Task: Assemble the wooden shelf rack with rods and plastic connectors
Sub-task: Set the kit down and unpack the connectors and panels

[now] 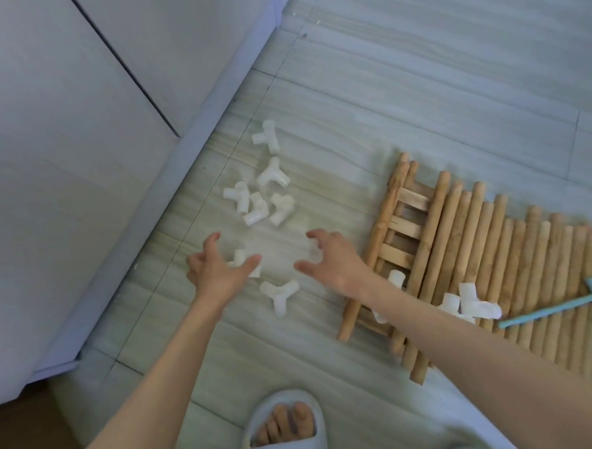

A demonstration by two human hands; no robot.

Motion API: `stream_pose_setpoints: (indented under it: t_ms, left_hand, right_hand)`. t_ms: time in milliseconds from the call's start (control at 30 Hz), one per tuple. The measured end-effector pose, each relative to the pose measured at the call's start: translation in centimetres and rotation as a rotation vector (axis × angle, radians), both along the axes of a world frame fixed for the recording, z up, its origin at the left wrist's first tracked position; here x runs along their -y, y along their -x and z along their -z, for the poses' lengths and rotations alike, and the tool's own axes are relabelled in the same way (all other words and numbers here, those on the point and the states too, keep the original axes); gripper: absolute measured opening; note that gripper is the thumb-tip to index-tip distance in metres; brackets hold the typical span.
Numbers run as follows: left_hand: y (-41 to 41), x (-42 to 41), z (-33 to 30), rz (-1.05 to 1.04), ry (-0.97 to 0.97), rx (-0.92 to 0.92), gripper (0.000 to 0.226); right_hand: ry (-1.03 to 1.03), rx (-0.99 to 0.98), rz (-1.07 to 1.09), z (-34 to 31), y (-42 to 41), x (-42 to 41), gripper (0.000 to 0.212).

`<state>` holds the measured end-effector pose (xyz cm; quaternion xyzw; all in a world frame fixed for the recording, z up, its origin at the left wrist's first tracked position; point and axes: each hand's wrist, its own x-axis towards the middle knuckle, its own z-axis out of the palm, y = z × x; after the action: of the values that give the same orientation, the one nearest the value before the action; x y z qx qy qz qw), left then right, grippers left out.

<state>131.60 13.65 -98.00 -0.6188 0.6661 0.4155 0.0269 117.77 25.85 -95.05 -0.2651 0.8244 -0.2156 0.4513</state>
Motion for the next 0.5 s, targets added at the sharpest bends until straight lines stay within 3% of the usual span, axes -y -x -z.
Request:
stream_pose_setpoints:
  t_ms: [133,233,333,400,500]
  left_hand:
    - [-0.9,-2.9,0.5,-0.319,-0.260,-0.138,0.085]
    - [-0.1,-3.5,0.7,-0.596,-0.521,-0.305,0.059]
    - [1.7,-2.1,0.1,-0.780,-0.725,-0.478,0.027]
    - [3.3,-0.4,-0.7,-0.847,-0.830,-0.631,0.017]
    - [5.7,2.6,-2.0,-0.865,-0.813,-0.840,0.018]
  right_hand:
    - [-0.097,0.300,0.242,1.2,-3.9,-0.5,0.077]
    - [-0.107,0.570,0.554,2.4,-5.2,0.8,0.064]
    - [0.028,0.581,0.675,3.5,-4.8,2.5,0.055]
    - [0.176,0.633,0.742,3.2,-3.2,4.0,0.053]
    - [0.318,0.633,0.745,1.8,-0.2,5.9,0.047]
